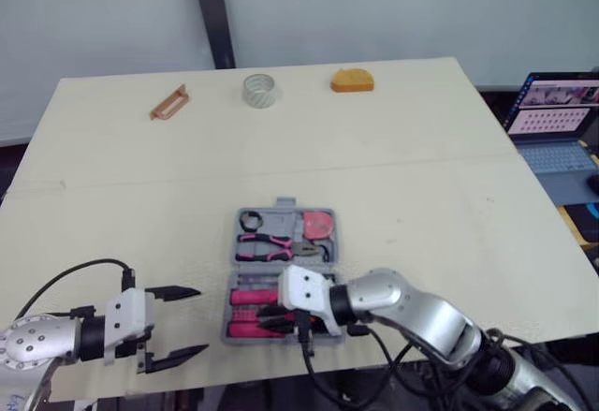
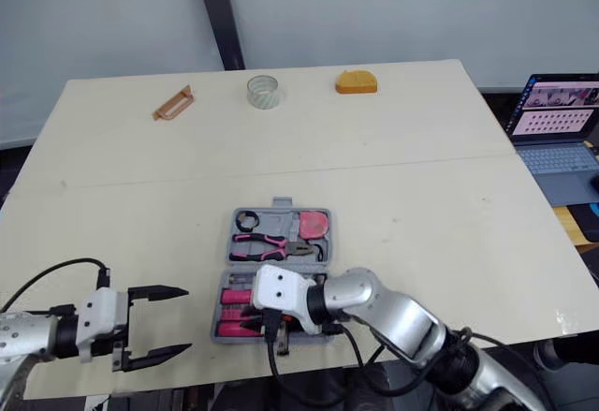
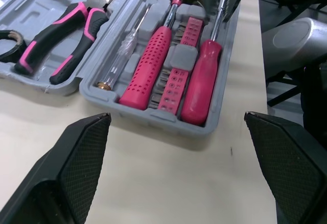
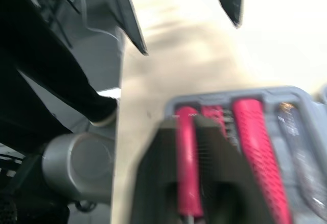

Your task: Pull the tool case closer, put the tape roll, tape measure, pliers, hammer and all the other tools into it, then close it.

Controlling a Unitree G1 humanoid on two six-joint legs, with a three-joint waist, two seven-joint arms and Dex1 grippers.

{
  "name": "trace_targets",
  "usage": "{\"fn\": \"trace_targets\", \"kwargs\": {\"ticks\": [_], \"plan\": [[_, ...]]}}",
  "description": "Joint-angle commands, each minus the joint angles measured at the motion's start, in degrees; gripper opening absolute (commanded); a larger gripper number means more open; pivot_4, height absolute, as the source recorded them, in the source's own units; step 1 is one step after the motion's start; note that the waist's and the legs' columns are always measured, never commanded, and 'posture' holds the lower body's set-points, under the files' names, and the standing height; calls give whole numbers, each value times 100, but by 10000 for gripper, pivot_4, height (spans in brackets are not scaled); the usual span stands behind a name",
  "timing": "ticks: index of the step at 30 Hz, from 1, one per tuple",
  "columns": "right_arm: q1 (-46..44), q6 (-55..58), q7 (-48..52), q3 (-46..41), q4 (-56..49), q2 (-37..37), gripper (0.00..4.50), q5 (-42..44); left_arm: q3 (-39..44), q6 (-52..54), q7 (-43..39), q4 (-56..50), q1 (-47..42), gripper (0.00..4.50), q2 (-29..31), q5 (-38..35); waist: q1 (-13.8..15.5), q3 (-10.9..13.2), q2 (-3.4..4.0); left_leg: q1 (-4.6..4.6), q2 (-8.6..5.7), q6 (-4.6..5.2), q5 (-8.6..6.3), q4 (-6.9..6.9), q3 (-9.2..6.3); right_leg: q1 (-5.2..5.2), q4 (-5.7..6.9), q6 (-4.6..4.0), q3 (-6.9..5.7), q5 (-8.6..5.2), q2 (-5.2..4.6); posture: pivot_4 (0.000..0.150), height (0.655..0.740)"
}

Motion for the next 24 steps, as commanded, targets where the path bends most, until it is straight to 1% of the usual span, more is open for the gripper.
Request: {"fn": "trace_targets", "kwargs": {"ticks": [1, 16, 24], "plan": [[64, -469, 267, 35, 155, 44, 743, -181, 9, -12, 40, -154, -1, 45000, 2, -63, 1, 0, 0, 0, 0, 0, 0, 0, 0, 0, 0, 0, 0, 0, 0, 1500, 7400], [430, -976, 538, 90, 1010, 145, 743, -850, -49, -33, 111, -114, -36, 45000, 1, -25, 3, 0, 0, 1, 0, 0, 0, 1, 0, 1, 1, 0, 0, 0, 0, 1500, 7400], [603, -897, 541, -106, 1233, 292, 743, -804, -90, -10, 149, -86, -127, 45000, 15, -12, 4, -1, -2, 4, 0, -1, 0, 0, 0, 2, 2, 0, 0, 0, 0, 1500, 7400]]}}
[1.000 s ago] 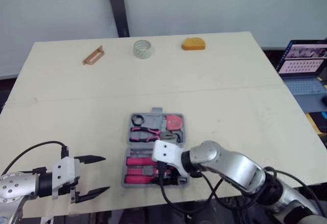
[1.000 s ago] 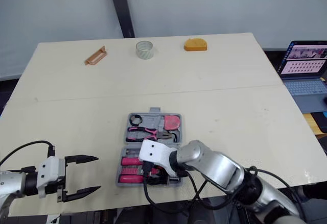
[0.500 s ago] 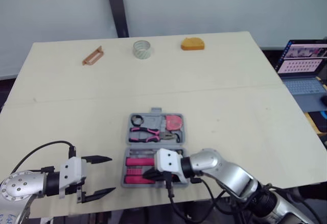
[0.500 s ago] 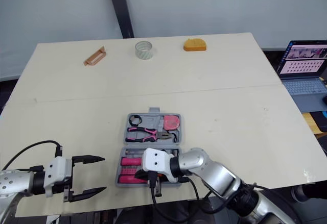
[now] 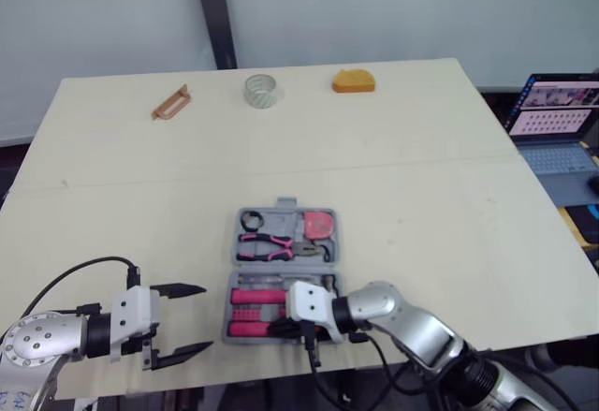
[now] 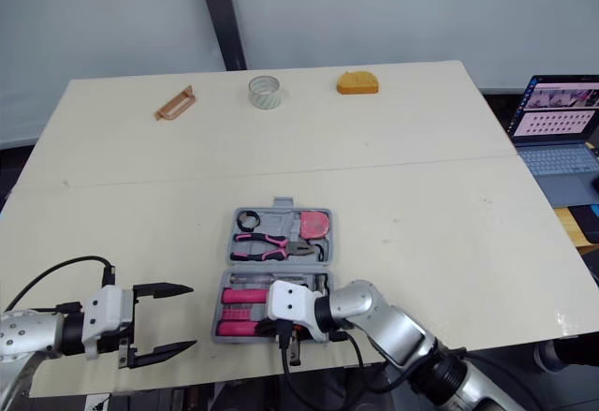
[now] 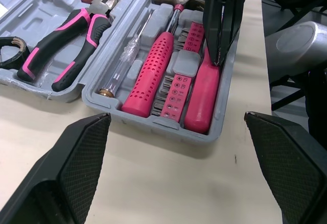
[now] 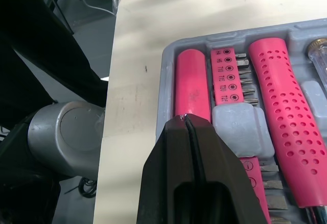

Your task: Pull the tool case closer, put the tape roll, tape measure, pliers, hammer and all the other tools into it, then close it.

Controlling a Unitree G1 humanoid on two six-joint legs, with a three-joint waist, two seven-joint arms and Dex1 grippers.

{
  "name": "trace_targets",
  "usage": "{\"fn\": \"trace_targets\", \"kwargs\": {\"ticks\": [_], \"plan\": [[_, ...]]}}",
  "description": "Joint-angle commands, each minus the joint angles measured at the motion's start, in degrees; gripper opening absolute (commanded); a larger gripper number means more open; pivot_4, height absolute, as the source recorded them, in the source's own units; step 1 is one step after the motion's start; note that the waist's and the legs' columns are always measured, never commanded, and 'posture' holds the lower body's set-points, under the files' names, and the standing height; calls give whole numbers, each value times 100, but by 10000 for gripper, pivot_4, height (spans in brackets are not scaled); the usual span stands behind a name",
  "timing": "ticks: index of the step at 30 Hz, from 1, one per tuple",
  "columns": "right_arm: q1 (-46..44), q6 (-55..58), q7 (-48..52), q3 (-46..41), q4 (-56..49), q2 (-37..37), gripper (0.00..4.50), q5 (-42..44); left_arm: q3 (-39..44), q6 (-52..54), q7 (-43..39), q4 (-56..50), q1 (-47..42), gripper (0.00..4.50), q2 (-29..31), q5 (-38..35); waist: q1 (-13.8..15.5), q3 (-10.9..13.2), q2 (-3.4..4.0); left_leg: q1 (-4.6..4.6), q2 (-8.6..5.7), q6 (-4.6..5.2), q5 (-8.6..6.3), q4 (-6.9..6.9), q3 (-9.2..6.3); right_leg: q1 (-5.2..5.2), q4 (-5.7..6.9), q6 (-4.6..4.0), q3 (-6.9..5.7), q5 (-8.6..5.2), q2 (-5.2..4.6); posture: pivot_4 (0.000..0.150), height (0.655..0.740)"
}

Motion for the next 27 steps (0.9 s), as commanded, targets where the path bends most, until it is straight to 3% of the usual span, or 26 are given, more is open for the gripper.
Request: {"fn": "trace_targets", "kwargs": {"ticks": [1, 19, 27], "plan": [[147, 53, 59, -70, 79, 57, 743, 11, -7, -5, 39, -88, -43, 45000, 17, -18, 1, 0, 0, 0, 0, 0, 0, 0, 0, 0, 0, 0, 0, 0, 0, 1500, 7400], [260, 528, -136, 125, 648, 48, 743, -492, -96, 106, 136, -188, -69, 45000, 1, -40, -2, -11, -4, 17, 1, 0, 0, -3, 1, 11, 4, 0, 1, 0, 0, 1500, 7400], [298, 626, -38, 343, 674, -9, 743, -576, -106, 157, 140, -233, -68, 45000, 9, -50, -2, -31, -1, 76, 7, -1, -2, -27, 19, 45, 2, -2, 2, -1, 1, 1500, 7400]]}}
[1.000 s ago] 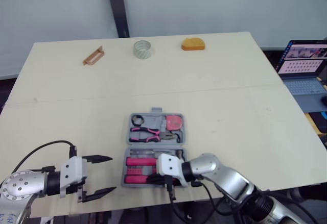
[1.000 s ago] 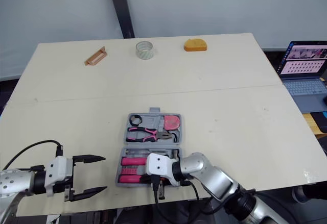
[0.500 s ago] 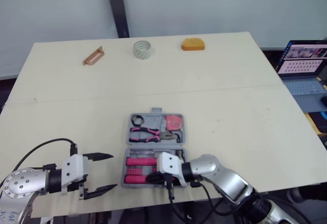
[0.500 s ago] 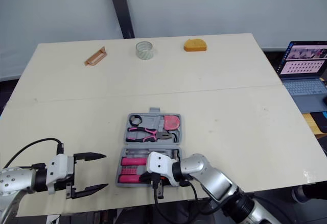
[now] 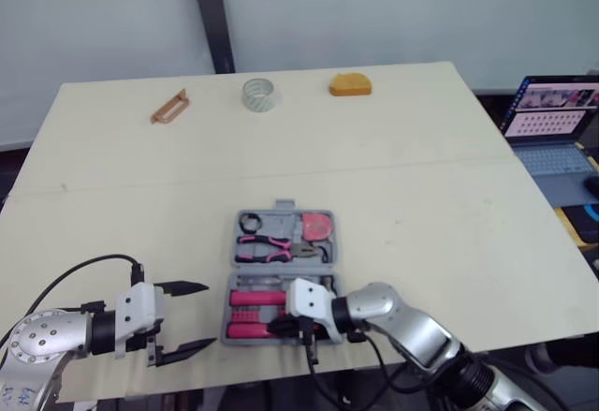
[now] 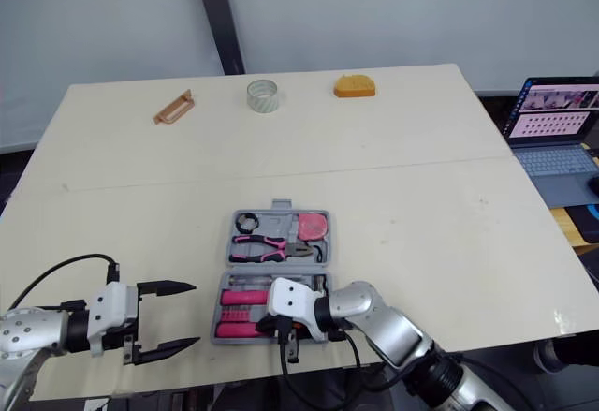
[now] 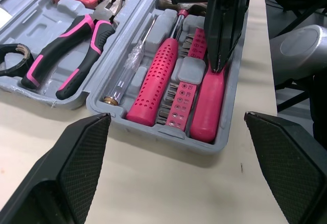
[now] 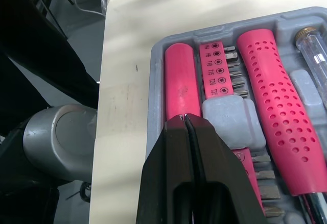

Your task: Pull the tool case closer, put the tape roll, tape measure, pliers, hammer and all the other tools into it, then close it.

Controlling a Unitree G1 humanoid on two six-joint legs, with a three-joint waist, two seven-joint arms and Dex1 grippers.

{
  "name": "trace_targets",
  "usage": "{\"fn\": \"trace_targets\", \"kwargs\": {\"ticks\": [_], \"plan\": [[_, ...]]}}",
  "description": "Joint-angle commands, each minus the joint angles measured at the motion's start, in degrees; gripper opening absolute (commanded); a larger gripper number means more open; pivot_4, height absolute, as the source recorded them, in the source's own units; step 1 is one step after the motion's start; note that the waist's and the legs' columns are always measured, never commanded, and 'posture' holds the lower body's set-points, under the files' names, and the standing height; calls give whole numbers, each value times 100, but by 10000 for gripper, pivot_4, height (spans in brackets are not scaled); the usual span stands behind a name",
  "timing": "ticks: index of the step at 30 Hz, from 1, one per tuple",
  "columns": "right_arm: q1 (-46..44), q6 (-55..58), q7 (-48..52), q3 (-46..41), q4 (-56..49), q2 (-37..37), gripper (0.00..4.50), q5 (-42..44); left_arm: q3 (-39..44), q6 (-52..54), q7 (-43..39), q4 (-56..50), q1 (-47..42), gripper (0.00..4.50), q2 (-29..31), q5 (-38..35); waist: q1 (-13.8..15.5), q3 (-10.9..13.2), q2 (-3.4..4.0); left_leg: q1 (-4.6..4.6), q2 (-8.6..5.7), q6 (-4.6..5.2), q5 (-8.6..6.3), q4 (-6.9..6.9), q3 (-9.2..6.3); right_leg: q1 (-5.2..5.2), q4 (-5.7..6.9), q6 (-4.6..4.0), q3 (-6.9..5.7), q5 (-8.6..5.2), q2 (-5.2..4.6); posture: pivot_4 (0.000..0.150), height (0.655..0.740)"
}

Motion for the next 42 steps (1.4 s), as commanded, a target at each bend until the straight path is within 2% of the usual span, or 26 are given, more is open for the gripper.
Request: {"fn": "trace_targets", "kwargs": {"ticks": [1, 14, 18, 22, 28, 32, 41, 42], "plan": [[163, 422, -42, 433, 538, -184, 743, -516, 2, 21, 18, -181, 25, 45000, 11, -55, -2, -5, 3, 8, 1, -1, -1, -1, 0, 7, -1, -1, 0, -1, 1, 1500, 7400], [66, 348, -34, 797, 878, -407, 743, -1104, 2, 90, 14, -212, -3, 45000, 17, -44, -1, -131, 37, 31, 36, -21, -15, -4, 1, 21, -2, -29, -2, -15, 35, 1500, 7400], [80, 164, -21, 649, 873, -298, 743, -972, -47, 115, 38, -192, -75, 45000, 3, -23, -1, -156, 53, 32, 40, -24, -18, -4, 1, 22, -4, -32, -2, -17, 39, 1500, 7400], [65, -175, 77, 1, 482, -91, 743, -334, -114, 119, 94, -85, -241, 45000, -4, 13, 0, -155, 54, 32, 46, -27, -20, -3, 1, 22, -5, -36, -2, -19, 47, 1500, 7400], [-179, 678, 321, -1443, -969, -88, 743, 1233, -125, 168, 190, 132, -534, 45000, -26, -9, 11, -122, 58, 13, 47, -27, -20, 4, 2, 9, -6, -37, -2, -19, 48, 1500, 7400], [-273, 1232, 295, -2121, -1383, -230, 743, 1910, -154, 221, 283, 301, -689, 45000, -61, 22, 7, -113, 55, 11, 50, -29, -21, 1, 1, 4, -4, -36, -2, -19, 52, 1500, 7400], [270, 1110, 97, -3149, -1032, -1009, 743, 1883, -137, 350, 590, 769, -1000, 45000, -202, 55, 15, -76, 20, 10, 50, -28, -24, 2, 11, 2, -6, -36, 1, -19, 52, 1500, 7400], [340, 1055, 62, -3203, -942, -1095, 221, 1796, -128, 409, 668, 903, -1106, 42597, -246, 36, 18, -75, 23, 10, 50, -28, -24, 2, 15, 1, -6, -36, 3, -19, 52, 1500, 7400]]}}
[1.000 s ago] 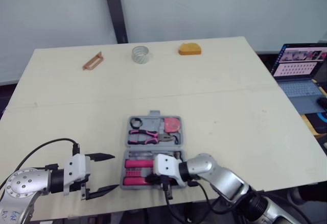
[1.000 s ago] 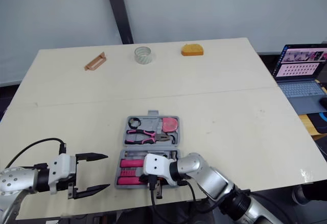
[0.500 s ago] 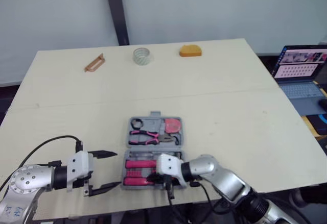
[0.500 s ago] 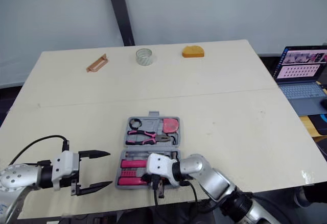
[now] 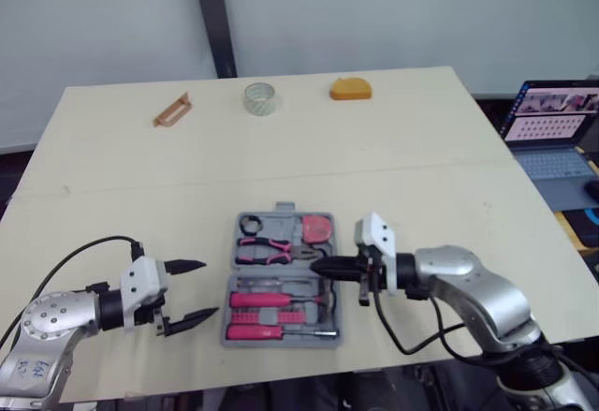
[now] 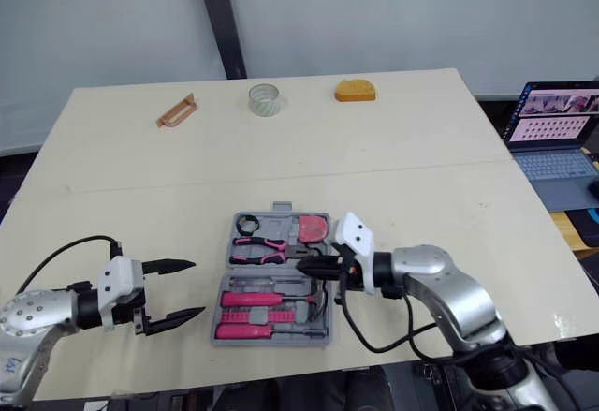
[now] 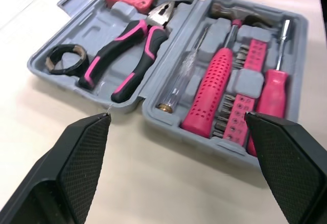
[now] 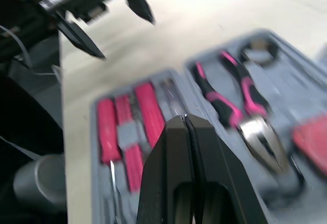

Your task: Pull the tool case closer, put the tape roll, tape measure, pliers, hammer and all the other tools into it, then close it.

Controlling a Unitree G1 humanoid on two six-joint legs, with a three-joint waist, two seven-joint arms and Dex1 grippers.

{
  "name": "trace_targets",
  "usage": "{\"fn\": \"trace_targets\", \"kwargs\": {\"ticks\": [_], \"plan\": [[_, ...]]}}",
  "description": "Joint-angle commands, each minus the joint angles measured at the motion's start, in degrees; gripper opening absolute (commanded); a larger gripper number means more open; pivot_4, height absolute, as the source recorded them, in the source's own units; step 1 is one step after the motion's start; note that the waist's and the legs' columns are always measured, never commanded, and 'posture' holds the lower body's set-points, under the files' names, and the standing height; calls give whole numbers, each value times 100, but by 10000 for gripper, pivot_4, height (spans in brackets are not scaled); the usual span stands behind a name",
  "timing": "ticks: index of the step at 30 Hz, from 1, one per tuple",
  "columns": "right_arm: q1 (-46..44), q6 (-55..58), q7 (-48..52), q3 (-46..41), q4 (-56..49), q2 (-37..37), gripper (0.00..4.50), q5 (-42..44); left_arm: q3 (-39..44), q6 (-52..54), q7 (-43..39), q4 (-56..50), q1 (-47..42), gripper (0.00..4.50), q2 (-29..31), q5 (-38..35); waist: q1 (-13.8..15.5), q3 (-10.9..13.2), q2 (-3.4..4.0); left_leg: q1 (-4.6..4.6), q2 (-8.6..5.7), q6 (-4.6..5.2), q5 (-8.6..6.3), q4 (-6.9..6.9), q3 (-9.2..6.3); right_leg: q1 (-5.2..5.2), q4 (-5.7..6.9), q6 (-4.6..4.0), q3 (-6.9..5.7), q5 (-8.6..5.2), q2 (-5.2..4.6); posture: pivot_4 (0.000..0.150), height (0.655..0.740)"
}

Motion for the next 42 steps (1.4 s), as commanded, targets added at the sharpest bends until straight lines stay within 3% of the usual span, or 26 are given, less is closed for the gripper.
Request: {"fn": "trace_targets", "kwargs": {"ticks": [1, 3, 9, 18, 42], "plan": [[166, -286, -158, -294, 203, -231, 0, -235, 56, 160, 278, 393, -339, 39951, -151, -8, 8, 1, 3, 1, 0, 0, 0, 0, 2, 0, 1, 0, 1, 0, 0, 1500, 7400], [229, -470, -314, -197, 540, -321, 0, -599, -22, 245, 414, 751, -622, 31582, -258, 58, 6, 3, -1, 2, 0, 0, 0, 2, 3, 1, 0, 0, 1, 0, 0, 1500, 7400], [136, -802, -641, 189, 1238, -140, 0, -1302, -553, 204, 678, 1575, -1266, 1056, -587, 565, -20, 5, -4, 0, 0, -1, 1, 0, 14, -11, 5, 1, 1, 0, 0, 1500, 7400], [48, -682, -827, 482, 1243, 232, 0, -1643, -1228, 229, 699, 1890, -1483, 124, -969, 926, -16, 6, -5, -3, 1, -2, 1, 0, 29, -24, 9, 1, 3, 1, -1, 1500, 7400], [46, -409, -463, 903, 866, 286, 0, -1596, -1228, 331, 465, 1315, -769, 124, -813, 763, -13, 5, -5, -1, 3, -1, 1, 1, 30, -23, 10, 1, 6, 1, -1, 1500, 7400]]}}
